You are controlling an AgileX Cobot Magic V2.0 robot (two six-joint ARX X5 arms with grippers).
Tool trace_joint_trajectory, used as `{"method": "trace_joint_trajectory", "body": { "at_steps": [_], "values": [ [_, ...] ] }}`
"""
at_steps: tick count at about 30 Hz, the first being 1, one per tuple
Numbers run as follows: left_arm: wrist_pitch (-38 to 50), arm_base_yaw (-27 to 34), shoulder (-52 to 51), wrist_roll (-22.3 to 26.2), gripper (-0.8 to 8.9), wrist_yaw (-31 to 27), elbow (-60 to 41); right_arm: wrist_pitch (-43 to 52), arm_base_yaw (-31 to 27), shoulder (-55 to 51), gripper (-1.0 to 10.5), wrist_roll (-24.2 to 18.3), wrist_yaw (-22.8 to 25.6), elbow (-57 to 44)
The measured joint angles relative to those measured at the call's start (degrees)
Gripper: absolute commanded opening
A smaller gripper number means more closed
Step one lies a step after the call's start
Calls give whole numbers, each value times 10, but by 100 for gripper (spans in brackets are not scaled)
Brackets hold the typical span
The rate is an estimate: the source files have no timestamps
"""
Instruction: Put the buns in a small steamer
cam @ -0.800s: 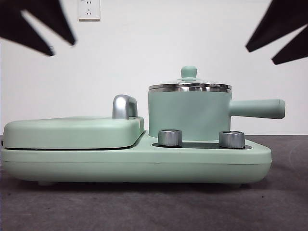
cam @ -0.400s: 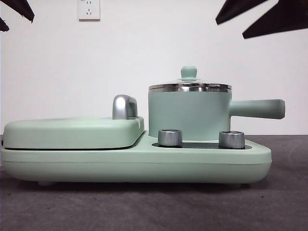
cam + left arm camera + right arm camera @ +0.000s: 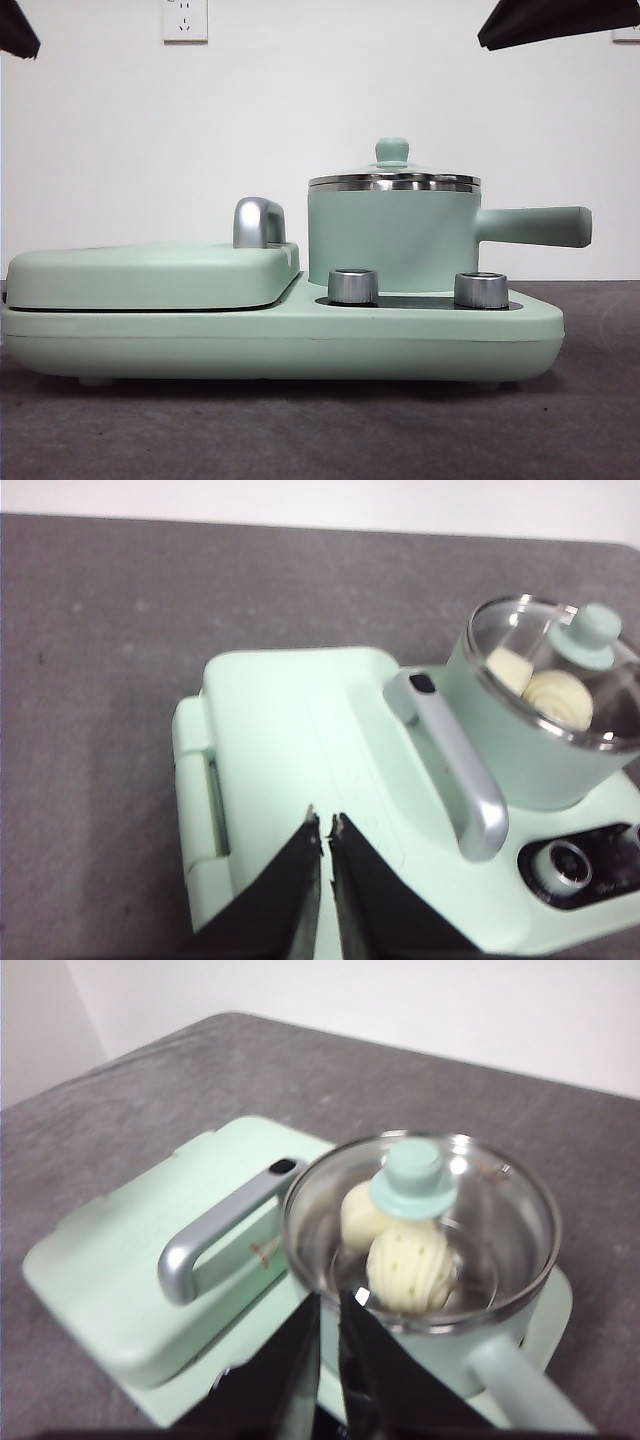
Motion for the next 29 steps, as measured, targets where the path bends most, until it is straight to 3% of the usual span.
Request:
{"method": "trace_joint_trajectory", "body": {
  "at_steps": [13,16,29],
  "values": [
    [-6,0,-1,0,9,0,-1,1,0,0,15,1,-1,0],
    [-6,11,-10,19,9,0,-2,1,0,0,16,1,-1,0],
    [33,183,-146,47,9,16,-82,1,0,0,16,1,-1,0]
  ]
}}
